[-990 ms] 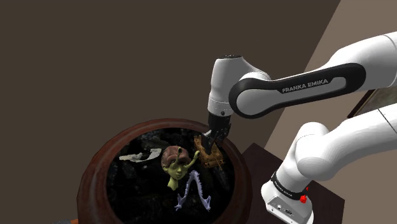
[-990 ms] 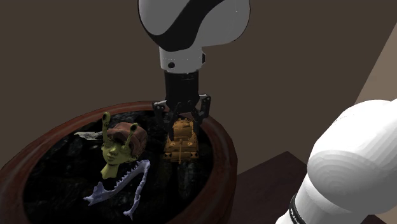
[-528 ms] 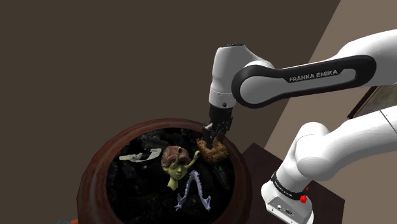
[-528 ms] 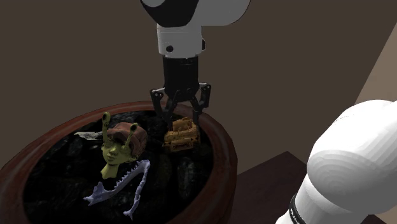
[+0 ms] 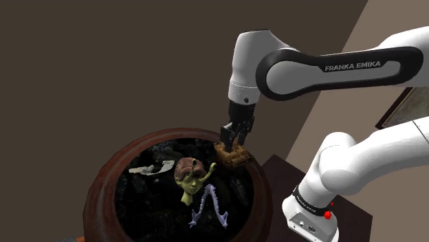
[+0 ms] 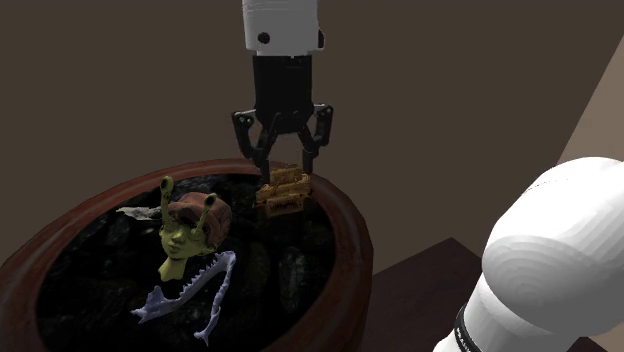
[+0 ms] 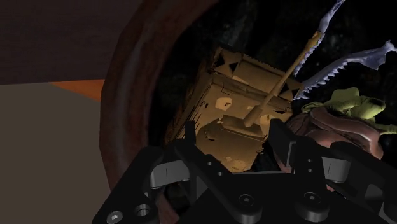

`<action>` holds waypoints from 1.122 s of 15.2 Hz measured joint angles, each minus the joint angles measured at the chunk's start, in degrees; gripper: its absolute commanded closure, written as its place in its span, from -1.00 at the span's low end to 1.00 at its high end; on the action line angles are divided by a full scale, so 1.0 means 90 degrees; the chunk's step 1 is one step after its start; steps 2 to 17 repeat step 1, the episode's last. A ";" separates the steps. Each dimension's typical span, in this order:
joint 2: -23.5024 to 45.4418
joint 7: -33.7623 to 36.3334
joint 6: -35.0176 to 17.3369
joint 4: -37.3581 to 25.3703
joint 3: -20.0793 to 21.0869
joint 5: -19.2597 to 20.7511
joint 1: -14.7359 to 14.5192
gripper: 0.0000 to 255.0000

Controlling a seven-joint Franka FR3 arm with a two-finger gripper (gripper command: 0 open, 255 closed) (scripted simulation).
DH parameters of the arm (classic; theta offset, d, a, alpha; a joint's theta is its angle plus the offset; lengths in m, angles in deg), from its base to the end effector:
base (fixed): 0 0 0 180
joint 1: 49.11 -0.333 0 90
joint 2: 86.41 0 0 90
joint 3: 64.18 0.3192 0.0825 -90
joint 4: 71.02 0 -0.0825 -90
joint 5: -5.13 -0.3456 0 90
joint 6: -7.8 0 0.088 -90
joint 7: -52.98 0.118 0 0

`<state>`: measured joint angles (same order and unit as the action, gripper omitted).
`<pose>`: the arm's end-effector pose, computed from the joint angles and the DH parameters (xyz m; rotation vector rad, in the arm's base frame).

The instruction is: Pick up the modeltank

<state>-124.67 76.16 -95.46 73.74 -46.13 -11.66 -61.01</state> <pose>0.2512 0.1873 0.4811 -3.0860 0.0498 0.1590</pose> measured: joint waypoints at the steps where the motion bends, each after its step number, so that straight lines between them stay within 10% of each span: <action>1: -0.0017 0.0000 0.0061 -0.0043 -0.0016 0.0011 0.0004 1.00; 17: -0.0017 0.0000 0.0061 -0.0043 -0.0016 0.0011 0.0004 1.00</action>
